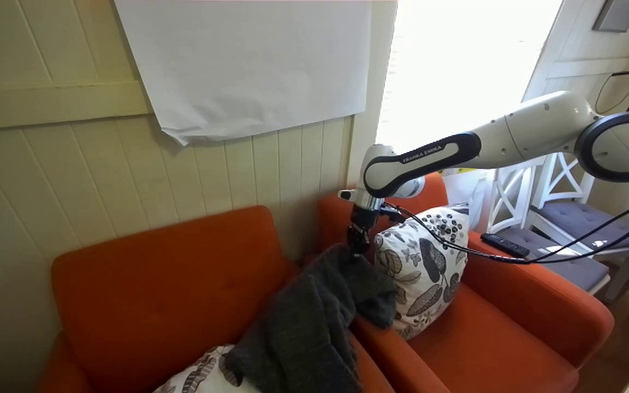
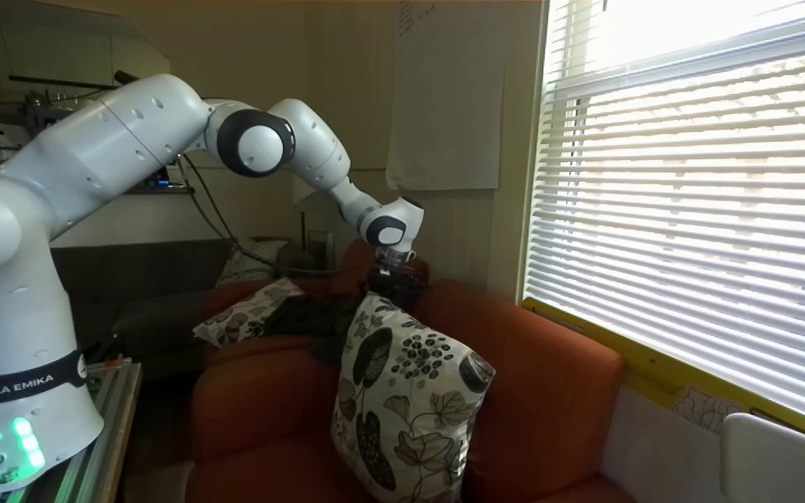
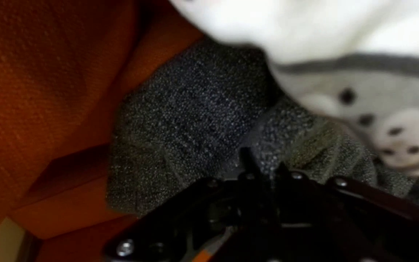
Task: Move the grey towel to the right
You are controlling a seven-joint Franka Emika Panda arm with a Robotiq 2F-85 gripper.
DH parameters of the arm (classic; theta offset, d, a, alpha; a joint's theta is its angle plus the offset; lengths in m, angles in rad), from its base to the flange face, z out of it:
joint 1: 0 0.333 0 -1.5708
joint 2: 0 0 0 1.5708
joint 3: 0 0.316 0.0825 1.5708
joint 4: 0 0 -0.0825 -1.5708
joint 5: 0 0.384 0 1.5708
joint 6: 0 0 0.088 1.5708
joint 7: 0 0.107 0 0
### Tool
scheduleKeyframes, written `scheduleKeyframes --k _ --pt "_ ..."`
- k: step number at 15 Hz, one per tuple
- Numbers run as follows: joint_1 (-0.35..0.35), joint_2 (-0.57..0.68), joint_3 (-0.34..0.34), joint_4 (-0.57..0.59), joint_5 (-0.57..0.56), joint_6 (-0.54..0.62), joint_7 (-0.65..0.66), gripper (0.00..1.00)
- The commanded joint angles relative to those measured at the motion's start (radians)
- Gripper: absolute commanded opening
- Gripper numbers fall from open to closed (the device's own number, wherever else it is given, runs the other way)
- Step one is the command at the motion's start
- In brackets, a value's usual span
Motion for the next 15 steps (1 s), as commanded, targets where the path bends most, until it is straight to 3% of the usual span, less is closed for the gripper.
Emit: scheduleKeyframes --k 1,5,8,15 --pt "-0.003 -0.04 -0.006 -0.023 0.004 -0.062 0.026 0.0" --pt "-0.006 -0.076 -0.008 -0.057 0.011 -0.09 0.041 0.02" --pt "-0.01 -0.242 -0.019 -0.233 0.009 -0.022 0.113 0.02" --pt "-0.004 -0.588 -0.115 -0.523 -0.035 0.117 0.386 0.01"
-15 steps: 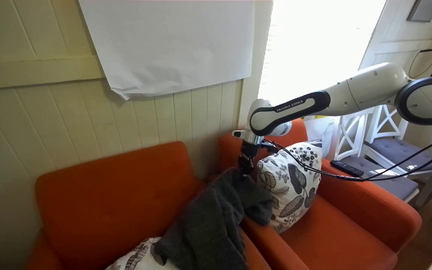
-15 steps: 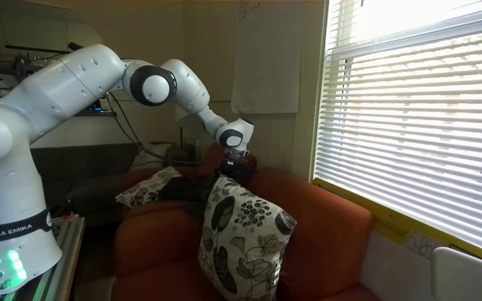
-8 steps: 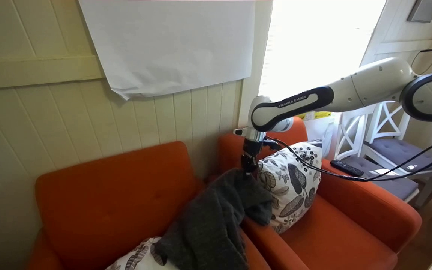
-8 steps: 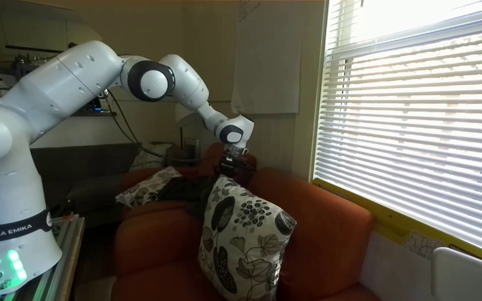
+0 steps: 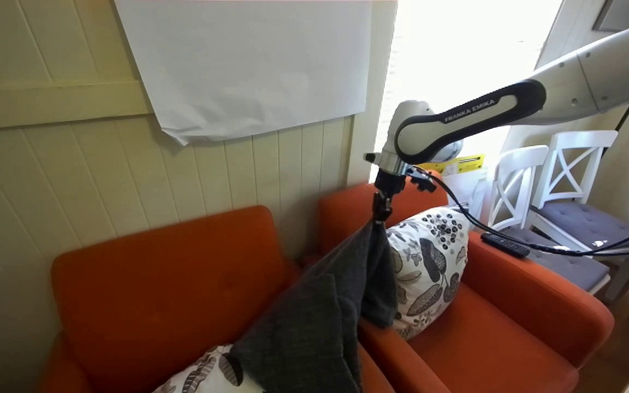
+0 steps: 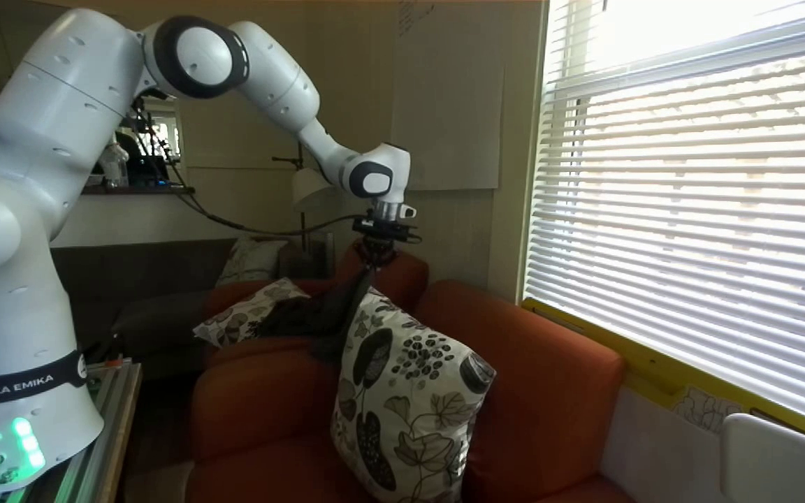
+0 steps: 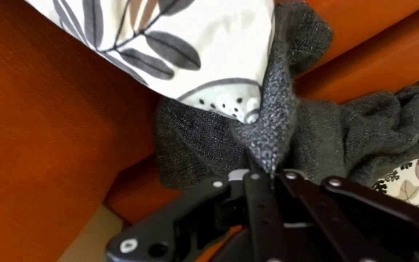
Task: Move the grey towel to the right
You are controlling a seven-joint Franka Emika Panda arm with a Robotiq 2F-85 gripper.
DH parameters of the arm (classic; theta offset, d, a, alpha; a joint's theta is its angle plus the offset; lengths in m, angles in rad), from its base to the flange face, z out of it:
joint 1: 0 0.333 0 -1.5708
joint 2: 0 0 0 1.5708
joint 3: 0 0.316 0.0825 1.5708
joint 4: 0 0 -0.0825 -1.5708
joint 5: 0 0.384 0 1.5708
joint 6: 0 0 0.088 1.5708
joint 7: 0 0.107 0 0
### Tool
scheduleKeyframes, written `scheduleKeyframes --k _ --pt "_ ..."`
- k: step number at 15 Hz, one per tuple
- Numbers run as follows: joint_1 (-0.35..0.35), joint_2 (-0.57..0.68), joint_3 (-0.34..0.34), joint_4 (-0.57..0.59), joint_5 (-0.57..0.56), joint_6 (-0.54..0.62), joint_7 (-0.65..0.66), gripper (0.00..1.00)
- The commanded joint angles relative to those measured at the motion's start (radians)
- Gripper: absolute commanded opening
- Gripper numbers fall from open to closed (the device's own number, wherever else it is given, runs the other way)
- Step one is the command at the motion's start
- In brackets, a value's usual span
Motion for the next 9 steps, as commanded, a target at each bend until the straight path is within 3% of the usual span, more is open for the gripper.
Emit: scheduleKeyframes --k 1,9 --pt "-0.005 -0.243 -0.062 -0.233 -0.043 0.055 0.135 0.01" --pt "-0.045 -0.592 -0.201 -0.49 -0.17 -0.009 0.409 0.01"
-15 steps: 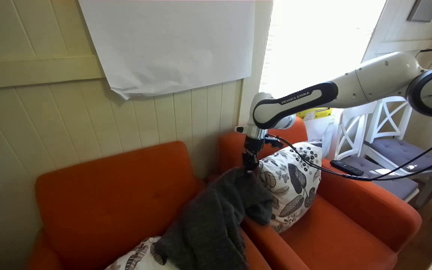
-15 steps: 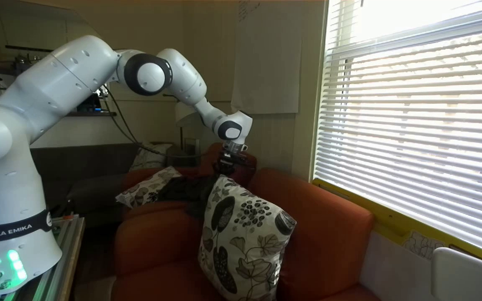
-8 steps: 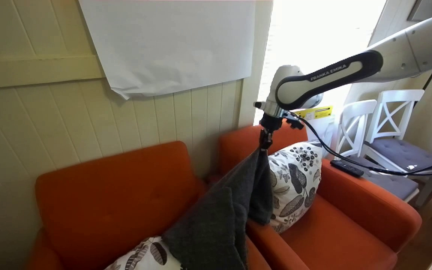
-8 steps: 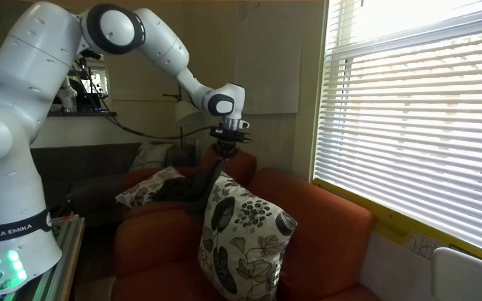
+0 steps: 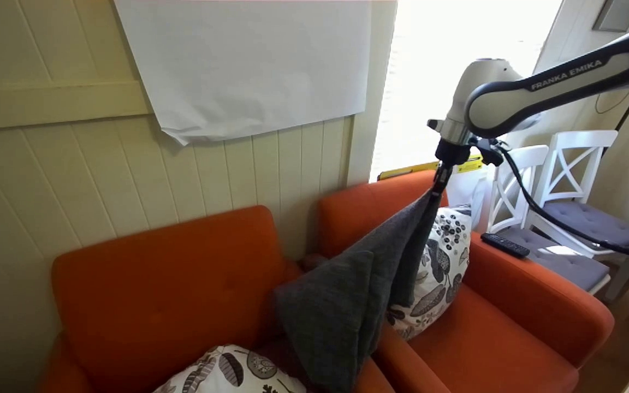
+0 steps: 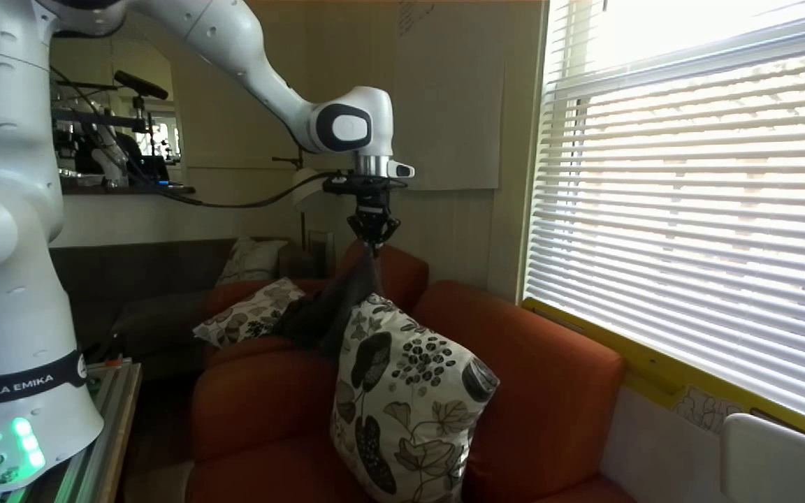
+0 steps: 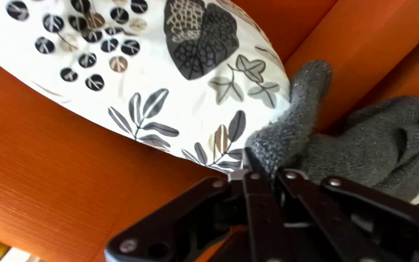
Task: Move the grey towel to the right
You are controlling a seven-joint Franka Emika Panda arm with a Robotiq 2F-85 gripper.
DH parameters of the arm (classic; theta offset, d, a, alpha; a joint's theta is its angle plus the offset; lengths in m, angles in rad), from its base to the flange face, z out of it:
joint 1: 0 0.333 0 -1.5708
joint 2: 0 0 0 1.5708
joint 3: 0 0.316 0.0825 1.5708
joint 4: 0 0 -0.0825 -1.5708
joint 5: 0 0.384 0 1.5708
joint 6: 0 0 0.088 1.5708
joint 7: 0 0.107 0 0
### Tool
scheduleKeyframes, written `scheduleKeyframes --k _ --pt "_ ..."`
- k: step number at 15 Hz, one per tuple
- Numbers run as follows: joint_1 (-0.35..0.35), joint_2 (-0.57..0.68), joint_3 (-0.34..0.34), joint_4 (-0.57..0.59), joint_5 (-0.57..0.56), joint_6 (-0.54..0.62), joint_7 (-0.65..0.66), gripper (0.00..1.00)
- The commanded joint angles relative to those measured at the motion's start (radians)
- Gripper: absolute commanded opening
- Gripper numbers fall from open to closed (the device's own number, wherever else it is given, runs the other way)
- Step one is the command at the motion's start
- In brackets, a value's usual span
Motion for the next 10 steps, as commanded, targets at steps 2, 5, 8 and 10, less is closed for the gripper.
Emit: scheduleKeyframes --k 2,5,8,10 --pt "-0.011 -0.076 -0.042 -0.056 -0.032 -0.017 0.06 0.04" --pt "-0.028 -0.152 -0.074 -0.111 -0.047 -0.029 0.084 0.04" --pt "-0.026 -0.162 -0.072 -0.123 -0.049 -0.029 0.097 0.01" --pt "-0.048 -0.119 -0.089 -0.1 -0.087 -0.002 0.154 0.01"
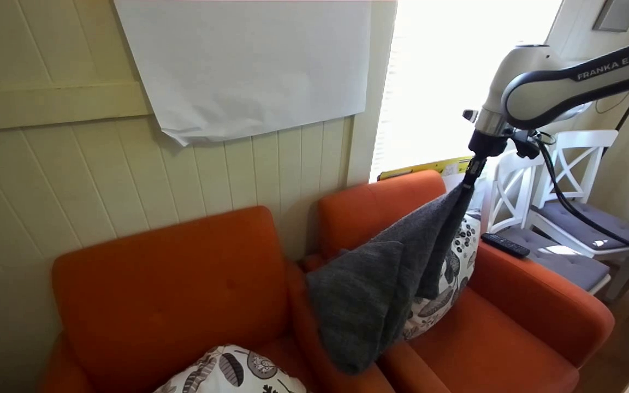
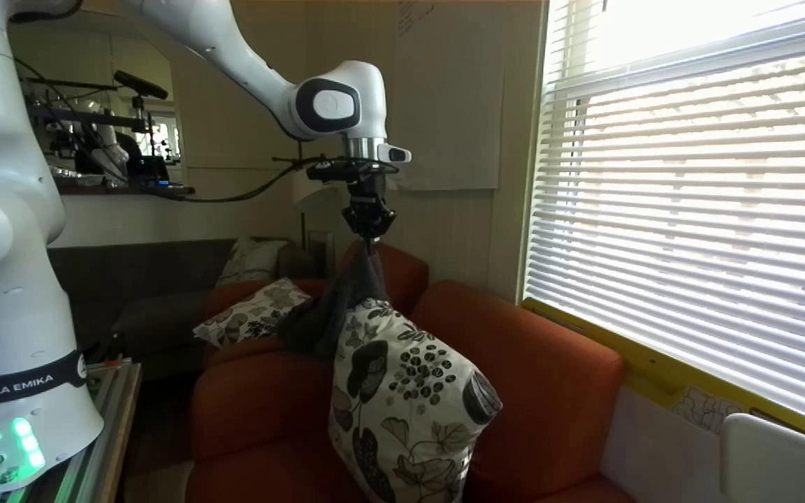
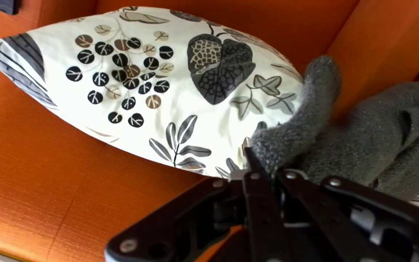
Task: Move the grey towel to the right
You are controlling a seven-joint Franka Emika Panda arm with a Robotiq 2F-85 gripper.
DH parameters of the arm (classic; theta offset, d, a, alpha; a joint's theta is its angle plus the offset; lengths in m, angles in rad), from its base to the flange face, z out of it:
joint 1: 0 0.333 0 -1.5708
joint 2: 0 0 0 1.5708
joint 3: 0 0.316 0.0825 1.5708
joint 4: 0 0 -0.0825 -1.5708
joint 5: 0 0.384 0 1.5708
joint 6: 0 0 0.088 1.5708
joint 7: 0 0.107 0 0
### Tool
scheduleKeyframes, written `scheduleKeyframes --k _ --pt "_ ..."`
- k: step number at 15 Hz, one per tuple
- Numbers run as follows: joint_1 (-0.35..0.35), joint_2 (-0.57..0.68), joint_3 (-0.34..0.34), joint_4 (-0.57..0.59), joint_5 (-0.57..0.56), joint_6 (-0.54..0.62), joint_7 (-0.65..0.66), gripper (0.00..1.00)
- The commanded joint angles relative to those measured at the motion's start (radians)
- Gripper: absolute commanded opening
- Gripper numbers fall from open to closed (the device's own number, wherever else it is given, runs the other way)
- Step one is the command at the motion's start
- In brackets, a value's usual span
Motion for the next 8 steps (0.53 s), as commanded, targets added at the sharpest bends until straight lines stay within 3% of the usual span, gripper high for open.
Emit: scheduleKeyframes --k 1,8 --pt "-0.029 0.054 -0.036 0.04 -0.055 0.046 0.093 0.01" --pt "-0.082 0.228 -0.127 0.233 -0.172 0.096 0.338 0.01"
